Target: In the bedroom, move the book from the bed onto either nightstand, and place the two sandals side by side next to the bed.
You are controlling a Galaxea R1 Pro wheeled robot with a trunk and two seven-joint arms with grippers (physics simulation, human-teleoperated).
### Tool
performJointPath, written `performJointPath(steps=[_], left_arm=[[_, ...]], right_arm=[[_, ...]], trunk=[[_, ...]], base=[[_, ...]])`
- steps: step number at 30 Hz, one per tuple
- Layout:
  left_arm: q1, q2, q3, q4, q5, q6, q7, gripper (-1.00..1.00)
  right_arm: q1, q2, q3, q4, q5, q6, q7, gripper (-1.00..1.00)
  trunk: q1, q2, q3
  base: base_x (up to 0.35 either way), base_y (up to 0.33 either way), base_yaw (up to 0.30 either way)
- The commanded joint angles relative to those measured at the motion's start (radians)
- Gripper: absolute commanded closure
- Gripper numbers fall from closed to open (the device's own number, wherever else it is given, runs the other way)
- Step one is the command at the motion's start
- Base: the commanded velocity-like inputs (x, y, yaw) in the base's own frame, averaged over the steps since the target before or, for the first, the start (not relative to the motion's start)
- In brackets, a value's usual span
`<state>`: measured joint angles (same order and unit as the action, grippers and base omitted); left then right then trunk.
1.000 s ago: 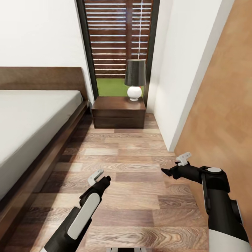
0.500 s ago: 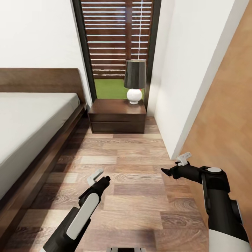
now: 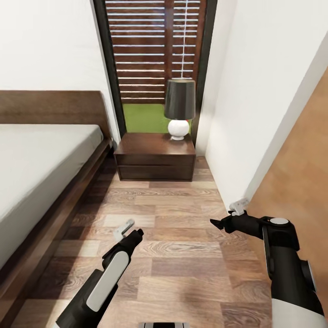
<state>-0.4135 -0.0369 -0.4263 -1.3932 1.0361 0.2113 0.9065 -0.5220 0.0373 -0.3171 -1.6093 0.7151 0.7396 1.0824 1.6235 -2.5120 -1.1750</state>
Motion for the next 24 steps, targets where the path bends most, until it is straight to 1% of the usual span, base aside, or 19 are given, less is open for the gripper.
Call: performJointPath(steps=[1,7,16,19,21,23,24], left_arm=[[-0.001,0.000,0.000,-0.001,0.002,0.005,0.006,-1.00],[0.000,0.001,0.000,-0.001,0.002,0.005,0.005,-1.00],[0.006,0.004,0.001,-0.007,0.002,0.005,0.007,-1.00],[0.010,0.014,0.001,-0.019,0.004,0.005,0.009,-1.00],[0.013,0.025,0.001,-0.032,0.005,0.005,0.010,-1.00],[0.022,0.040,0.003,-0.056,0.006,0.005,0.011,-1.00],[0.023,0.043,0.003,-0.059,0.007,0.005,0.012,-1.00]], right_arm=[[-0.001,0.001,-0.002,-0.001,0.008,0.004,0.010,-1.00],[-0.001,0.001,-0.001,-0.001,0.008,0.003,0.011,-1.00],[-0.001,0.001,0.000,-0.001,0.008,0.003,0.011,-1.00],[-0.001,0.001,0.001,-0.001,0.008,0.004,0.015,-1.00],[-0.001,0.001,0.001,-0.001,0.008,0.005,0.017,-1.00],[0.000,0.001,0.002,-0.001,0.008,0.009,0.019,-1.00],[-0.001,0.001,0.002,-0.001,0.008,0.010,0.020,-1.00]], trunk=[[0.000,0.000,-0.001],[0.000,0.000,-0.001],[0.000,0.000,0.001],[0.000,0.000,0.001],[0.000,0.000,0.001],[0.000,0.000,0.001],[0.000,0.000,0.001]], base=[[0.327,0.091,0.000],[0.327,0.019,0.051],[0.327,-0.076,0.207],[0.327,-0.042,0.263],[0.327,-0.024,0.269],[0.327,-0.010,0.274],[0.327,-0.006,0.276]])
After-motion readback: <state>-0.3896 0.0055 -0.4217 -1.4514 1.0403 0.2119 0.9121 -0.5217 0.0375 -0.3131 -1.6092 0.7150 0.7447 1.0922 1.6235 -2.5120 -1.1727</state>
